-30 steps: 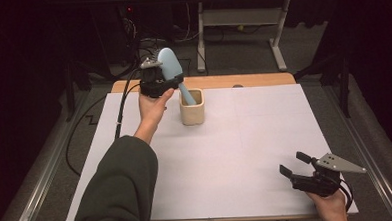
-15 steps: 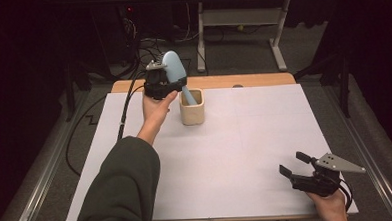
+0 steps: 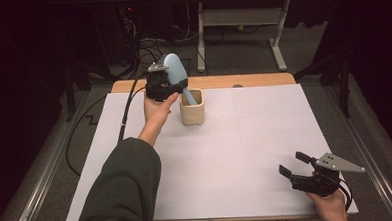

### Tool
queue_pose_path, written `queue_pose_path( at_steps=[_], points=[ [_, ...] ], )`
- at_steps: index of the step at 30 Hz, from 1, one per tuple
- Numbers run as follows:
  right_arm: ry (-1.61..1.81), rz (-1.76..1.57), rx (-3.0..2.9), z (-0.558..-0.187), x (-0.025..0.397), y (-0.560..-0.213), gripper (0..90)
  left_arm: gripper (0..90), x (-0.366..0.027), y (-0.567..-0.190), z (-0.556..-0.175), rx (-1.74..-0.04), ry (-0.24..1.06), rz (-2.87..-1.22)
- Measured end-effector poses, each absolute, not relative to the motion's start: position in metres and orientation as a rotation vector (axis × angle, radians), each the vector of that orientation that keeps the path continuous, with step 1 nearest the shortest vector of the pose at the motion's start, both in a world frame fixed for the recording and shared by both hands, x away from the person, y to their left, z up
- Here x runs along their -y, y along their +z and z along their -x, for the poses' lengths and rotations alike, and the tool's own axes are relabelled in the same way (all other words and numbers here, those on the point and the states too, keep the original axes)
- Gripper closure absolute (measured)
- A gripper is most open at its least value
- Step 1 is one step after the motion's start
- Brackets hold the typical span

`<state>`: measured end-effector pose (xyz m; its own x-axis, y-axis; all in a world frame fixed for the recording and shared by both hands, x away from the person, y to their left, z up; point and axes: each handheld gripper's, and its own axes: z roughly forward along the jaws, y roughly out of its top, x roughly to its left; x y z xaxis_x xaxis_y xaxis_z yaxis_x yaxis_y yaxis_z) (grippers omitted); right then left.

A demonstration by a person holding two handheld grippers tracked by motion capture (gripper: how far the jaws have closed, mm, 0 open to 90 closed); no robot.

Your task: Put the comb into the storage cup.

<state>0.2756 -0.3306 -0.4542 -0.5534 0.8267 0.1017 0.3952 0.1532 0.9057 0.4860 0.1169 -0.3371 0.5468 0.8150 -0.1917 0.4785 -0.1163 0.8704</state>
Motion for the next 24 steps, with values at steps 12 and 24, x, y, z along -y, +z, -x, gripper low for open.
queue_pose_path(
  at_steps=[12, 24],
  points=[
    [1.381, -1.162, -2.021, -0.276, 0.330, -0.454, 18.0, 52.8, -0.109, -0.347, -0.488, -1.087, 0.410, -1.794],
    [1.382, -1.161, -2.022, -0.276, 0.330, -0.454, 18.0, 52.7, -0.108, -0.363, -0.489, -1.103, 0.399, -1.803]
  ],
)
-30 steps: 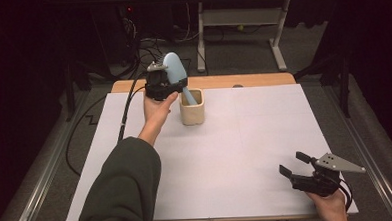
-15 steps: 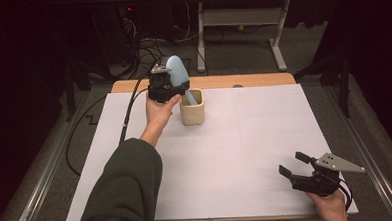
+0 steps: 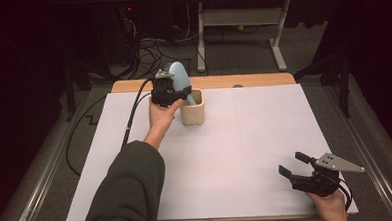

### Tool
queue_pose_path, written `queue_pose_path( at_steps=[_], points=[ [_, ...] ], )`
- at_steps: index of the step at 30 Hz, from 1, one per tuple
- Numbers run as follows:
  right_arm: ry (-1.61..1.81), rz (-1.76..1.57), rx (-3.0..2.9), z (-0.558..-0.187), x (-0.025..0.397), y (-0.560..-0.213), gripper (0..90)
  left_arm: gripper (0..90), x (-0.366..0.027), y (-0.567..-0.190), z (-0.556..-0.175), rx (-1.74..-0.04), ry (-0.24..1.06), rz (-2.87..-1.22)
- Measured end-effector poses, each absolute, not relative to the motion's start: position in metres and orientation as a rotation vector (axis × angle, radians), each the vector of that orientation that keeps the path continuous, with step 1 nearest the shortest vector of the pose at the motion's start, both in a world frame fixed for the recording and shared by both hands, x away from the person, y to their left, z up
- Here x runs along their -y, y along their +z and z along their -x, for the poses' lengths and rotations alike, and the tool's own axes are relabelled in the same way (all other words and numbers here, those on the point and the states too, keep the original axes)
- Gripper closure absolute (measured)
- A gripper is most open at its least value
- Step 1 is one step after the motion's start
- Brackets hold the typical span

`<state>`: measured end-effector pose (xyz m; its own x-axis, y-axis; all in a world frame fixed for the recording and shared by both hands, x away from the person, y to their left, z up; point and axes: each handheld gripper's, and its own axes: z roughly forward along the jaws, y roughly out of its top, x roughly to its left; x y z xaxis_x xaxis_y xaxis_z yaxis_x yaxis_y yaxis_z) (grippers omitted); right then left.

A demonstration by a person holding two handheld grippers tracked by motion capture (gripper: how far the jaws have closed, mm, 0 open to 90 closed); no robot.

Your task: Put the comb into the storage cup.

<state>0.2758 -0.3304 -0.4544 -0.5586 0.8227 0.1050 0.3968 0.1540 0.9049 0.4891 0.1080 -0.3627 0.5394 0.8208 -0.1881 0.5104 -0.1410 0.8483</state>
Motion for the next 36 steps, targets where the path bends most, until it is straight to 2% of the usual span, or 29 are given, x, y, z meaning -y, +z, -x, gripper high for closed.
queue_pose_path(
  at_steps=[24, 36],
  points=[
    [1.380, -1.162, -2.020, -0.276, 0.330, -0.454, 17.7, 52.2, -0.099, -0.376, -0.490, -1.108, 0.405, -1.851],
    [1.379, -1.162, -2.012, -0.276, 0.331, -0.454, 17.4, 47.3, -0.096, -0.378, -0.490, -1.118, 0.409, -1.849]
  ],
)
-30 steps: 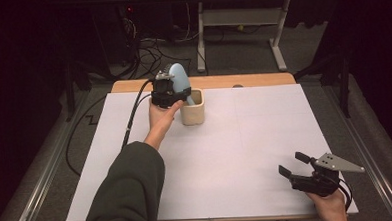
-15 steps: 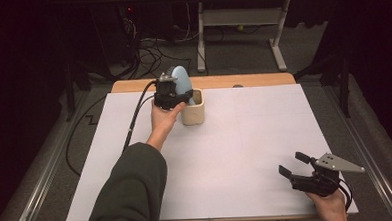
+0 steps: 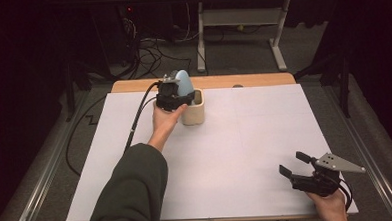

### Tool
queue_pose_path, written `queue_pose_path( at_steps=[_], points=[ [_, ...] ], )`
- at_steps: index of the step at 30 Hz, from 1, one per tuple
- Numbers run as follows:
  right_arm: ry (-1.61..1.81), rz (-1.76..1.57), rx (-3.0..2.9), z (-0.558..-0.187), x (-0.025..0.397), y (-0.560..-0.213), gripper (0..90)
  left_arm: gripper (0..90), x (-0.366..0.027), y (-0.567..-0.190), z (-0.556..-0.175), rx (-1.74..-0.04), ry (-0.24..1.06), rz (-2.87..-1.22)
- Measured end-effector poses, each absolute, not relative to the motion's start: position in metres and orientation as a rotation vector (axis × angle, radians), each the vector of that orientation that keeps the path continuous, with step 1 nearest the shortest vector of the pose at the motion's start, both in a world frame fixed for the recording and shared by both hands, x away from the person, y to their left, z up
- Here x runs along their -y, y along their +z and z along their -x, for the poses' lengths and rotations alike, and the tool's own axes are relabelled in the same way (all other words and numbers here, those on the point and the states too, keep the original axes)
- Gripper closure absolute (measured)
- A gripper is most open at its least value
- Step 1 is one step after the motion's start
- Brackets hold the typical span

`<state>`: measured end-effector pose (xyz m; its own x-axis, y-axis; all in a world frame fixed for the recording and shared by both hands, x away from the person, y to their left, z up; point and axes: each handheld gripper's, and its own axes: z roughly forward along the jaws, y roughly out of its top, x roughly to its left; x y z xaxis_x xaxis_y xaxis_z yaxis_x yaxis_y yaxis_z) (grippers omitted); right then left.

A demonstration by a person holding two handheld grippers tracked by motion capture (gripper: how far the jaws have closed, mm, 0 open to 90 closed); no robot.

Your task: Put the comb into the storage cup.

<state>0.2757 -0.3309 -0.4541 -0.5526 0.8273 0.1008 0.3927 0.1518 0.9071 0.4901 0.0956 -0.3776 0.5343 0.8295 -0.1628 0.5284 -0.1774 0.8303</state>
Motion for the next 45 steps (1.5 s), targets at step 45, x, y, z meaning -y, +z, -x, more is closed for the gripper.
queue_pose_path(
  at_steps=[45],
  points=[
    [1.368, -1.162, -2.020, -0.276, 0.330, -0.455, 17.2, 32.9, -0.122, -0.376, -0.463, -1.019, 0.465, -1.850]
  ],
)
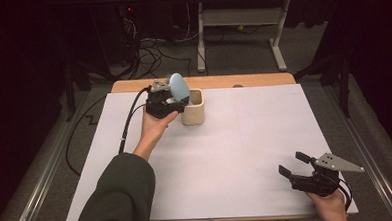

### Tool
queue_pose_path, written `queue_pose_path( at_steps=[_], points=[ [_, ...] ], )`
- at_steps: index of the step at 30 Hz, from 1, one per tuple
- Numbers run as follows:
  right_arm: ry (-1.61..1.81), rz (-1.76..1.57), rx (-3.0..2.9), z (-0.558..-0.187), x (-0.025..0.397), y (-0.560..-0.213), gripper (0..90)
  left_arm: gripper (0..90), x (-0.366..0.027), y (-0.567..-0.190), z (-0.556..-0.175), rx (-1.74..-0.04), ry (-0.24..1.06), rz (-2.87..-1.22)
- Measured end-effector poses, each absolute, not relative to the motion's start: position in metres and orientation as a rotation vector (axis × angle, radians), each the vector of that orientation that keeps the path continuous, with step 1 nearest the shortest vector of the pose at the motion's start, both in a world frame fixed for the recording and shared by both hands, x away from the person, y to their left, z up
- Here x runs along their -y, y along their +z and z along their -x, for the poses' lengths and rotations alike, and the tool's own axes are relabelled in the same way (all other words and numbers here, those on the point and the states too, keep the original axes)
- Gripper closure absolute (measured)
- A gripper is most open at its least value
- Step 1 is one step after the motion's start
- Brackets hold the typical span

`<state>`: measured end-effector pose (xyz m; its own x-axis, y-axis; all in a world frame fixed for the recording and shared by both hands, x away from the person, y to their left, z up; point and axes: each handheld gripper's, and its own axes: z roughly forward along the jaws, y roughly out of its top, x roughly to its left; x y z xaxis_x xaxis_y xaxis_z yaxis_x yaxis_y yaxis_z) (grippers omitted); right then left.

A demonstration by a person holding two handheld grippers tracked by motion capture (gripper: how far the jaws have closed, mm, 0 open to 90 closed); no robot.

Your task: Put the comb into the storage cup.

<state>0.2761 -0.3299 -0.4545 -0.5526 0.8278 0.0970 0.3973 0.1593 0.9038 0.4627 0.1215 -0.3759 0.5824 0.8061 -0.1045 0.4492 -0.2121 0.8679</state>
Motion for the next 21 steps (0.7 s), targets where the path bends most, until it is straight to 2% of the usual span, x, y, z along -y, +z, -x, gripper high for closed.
queue_pose_path(
  at_steps=[21],
  points=[
    [1.365, -1.161, -2.022, -0.276, 0.330, -0.455, 17.2, 32.9, -0.134, -0.376, -0.445, -0.998, 0.485, -1.859]
  ],
)
